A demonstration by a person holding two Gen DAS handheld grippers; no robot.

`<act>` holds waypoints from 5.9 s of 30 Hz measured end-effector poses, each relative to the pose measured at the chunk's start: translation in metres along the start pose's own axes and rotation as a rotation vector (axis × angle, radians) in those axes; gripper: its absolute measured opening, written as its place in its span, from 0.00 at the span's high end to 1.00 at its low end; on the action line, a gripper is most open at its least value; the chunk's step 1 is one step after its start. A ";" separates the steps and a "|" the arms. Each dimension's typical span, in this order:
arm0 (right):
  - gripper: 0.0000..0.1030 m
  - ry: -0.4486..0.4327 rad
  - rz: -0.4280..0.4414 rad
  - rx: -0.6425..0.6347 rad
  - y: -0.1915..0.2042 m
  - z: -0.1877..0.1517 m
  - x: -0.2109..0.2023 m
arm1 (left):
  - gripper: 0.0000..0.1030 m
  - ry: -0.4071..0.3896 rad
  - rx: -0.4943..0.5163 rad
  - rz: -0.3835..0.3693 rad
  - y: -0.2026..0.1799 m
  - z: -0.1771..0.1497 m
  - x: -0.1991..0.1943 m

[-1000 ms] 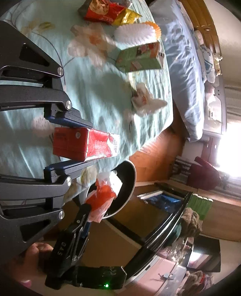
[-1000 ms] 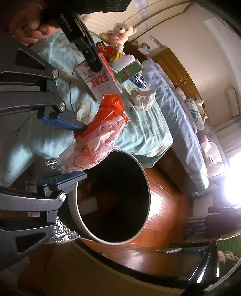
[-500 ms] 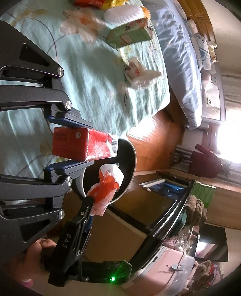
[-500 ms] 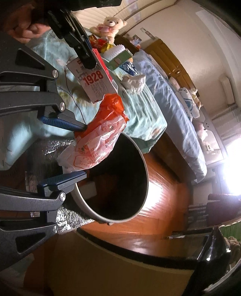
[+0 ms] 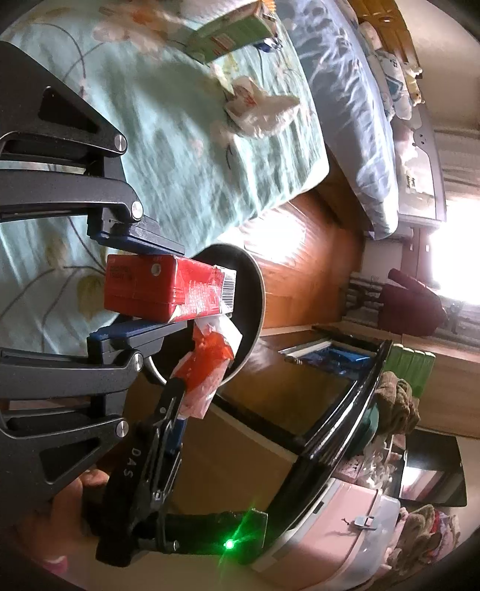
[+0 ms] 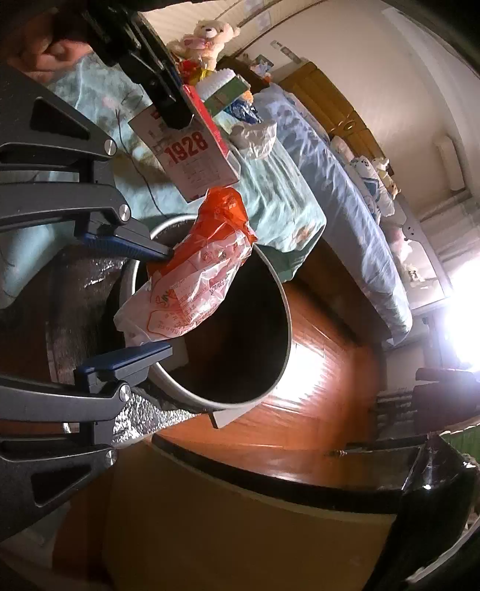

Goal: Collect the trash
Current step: 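Carry the red box and orange bag over the trash bin with both tools, then open both tools to drop the box and bag into the bin, then grasp the green juice carton with the left tool while the right tool grasps the crumpled tissue, then carry the carton and tissue over the trash bin with both tools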

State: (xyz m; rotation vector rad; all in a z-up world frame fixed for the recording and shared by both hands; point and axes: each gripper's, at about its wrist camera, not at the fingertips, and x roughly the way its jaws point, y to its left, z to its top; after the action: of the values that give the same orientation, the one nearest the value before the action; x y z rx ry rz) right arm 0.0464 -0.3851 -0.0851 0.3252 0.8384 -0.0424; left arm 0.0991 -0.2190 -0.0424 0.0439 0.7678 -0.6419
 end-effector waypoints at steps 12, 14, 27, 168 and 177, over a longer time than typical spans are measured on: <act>0.56 0.036 -0.048 0.006 -0.019 0.013 0.017 | 0.70 0.026 0.024 -0.006 -0.011 0.013 0.024; 0.56 0.041 -0.051 0.007 -0.021 0.015 0.020 | 0.70 0.034 0.026 -0.005 -0.011 0.014 0.029; 0.53 0.067 -0.079 -0.023 -0.024 0.029 0.034 | 0.70 0.074 0.020 0.003 -0.013 0.019 0.050; 0.86 0.019 0.235 0.026 0.076 0.016 0.027 | 0.49 -0.012 -0.165 0.093 0.092 -0.014 -0.026; 0.86 0.005 0.204 0.076 0.045 0.009 0.015 | 0.49 0.009 -0.122 0.057 0.065 -0.014 -0.016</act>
State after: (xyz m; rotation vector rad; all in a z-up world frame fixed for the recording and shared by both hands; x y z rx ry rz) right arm 0.0700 -0.3440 -0.0789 0.4810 0.8062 0.1173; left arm 0.1181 -0.1546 -0.0543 -0.0431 0.8105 -0.5400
